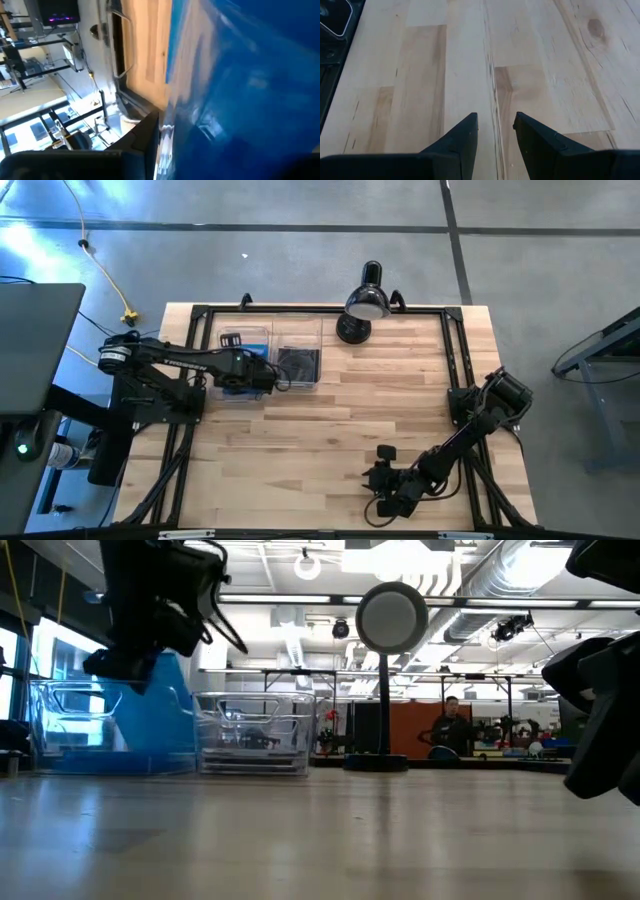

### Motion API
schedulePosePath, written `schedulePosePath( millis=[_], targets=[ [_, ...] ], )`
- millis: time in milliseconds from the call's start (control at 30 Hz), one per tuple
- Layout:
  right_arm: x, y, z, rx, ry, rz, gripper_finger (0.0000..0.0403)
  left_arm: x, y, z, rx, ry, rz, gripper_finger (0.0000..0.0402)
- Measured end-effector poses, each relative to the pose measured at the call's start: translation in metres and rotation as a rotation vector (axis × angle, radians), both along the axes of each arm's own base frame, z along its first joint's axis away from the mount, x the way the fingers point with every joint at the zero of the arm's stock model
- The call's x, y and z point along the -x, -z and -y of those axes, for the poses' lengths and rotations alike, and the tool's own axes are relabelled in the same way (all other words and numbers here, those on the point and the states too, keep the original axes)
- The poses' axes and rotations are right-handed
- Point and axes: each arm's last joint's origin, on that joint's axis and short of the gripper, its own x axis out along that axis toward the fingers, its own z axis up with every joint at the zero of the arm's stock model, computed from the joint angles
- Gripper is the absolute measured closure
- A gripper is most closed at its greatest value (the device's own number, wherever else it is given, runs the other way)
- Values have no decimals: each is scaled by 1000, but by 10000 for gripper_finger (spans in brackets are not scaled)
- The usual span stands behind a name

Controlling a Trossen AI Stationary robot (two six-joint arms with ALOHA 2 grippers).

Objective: Pick & place jewel cases by type
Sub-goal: Put the blue CD case into the left transparent bin, then return to Home position

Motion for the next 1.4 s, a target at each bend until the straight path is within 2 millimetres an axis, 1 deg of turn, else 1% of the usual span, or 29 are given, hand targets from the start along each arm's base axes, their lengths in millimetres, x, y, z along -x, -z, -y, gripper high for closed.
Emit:
schedulePosePath(
  millis=[67,167,233,400,533,633,733,833,1100,1267,1400],
  targets=[
    [0,0,0,0,0,0,275,-2,-8,0,4,-4,5,301],
    [0,0,0,0,0,0,275,-5,-20,1,30,-10,61,300],
    [0,0,0,-1,0,0,275,-8,-24,1,60,-10,96,300],
    [0,0,0,-2,-1,-1,275,-10,-23,4,188,22,85,300],
    [0,0,0,-3,-2,-3,275,-9,-23,5,220,28,66,299],
    [0,0,0,-3,-3,-3,275,-4,-26,6,262,27,38,297],
    [0,0,0,-3,-1,-3,275,-5,-25,7,317,24,48,284],
    [-1,0,1,-9,-1,-6,275,-5,-24,9,370,20,56,263],
    [-2,0,1,-19,-8,-14,275,-2,-24,10,406,-13,48,202],
    [-2,0,1,-19,-8,-14,275,-2,-25,12,490,-51,60,196],
    [-2,0,1,-22,-11,-17,275,-6,-37,15,574,-95,115,197]
  ],
)
